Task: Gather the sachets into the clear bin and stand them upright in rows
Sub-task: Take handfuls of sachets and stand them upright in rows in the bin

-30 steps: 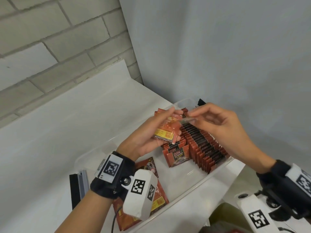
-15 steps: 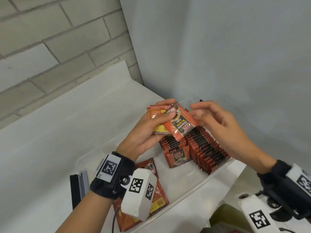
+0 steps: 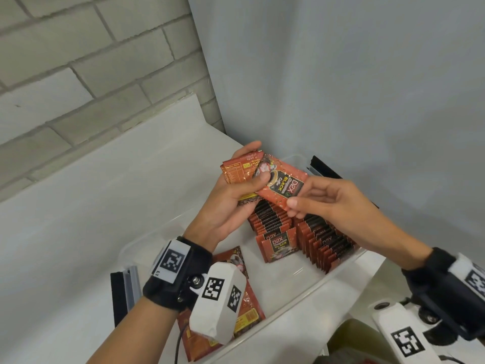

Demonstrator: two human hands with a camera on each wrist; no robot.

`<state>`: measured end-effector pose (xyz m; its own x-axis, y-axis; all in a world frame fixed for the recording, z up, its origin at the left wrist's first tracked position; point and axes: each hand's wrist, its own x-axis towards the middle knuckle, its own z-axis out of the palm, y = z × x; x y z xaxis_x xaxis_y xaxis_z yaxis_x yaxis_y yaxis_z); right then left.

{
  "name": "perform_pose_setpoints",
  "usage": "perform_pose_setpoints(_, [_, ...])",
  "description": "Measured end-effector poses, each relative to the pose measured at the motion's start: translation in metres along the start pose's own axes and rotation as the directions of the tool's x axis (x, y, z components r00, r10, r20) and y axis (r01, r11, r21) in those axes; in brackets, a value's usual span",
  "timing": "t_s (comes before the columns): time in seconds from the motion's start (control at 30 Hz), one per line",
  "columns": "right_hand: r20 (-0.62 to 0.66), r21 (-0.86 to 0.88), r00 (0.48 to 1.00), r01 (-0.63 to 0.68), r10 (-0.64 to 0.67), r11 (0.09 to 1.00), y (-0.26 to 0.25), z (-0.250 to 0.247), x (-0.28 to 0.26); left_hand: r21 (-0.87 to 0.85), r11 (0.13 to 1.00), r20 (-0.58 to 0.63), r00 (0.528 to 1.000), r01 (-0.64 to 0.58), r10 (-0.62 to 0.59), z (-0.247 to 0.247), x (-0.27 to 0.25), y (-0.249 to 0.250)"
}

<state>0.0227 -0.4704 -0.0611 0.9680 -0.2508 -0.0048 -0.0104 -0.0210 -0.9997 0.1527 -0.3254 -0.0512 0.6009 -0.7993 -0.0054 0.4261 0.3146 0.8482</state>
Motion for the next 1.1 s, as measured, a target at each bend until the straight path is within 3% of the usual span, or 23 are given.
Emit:
perform_pose_setpoints(0.13, [-0.099, 0.074, 0.995, 0.027, -0.019, 0.997, 0.001, -0.002, 0.001, -0.003, 1.0, -0.011, 1.0, 0.012, -0.012, -0.001, 0.0, 0.001])
perform_pose_setpoints(0.23, [-0.103, 0.077, 0.994, 0.056, -0.048, 0.995, 0.0, -0.003, 0.0, -0.075, 0.996, -0.048, 0.998, 0.038, -0.041, 0.001, 0.0, 0.003])
perform_pose_setpoints(0.47, [0.086, -0.198, 0.994, 0.088, -0.072, 0.976, 0.002, -0.003, -0.001, -0.14, 0.99, -0.125, 0.991, 0.027, -0.045, 0.0, 0.0, 0.007])
perform_pose_setpoints(0.63, [0.148, -0.417, 0.982, 0.169, -0.117, 0.893, 0.011, -0.003, 0.002, -0.161, 0.987, -0.142, 0.988, 0.031, -0.054, -0.001, 0.002, 0.006])
perform_pose_setpoints(1.1, [0.337, -0.658, 0.939, 0.287, -0.069, 0.696, 0.013, -0.001, 0.003, -0.156, 0.987, -0.153, 0.987, 0.028, -0.052, -0.005, 0.003, 0.004])
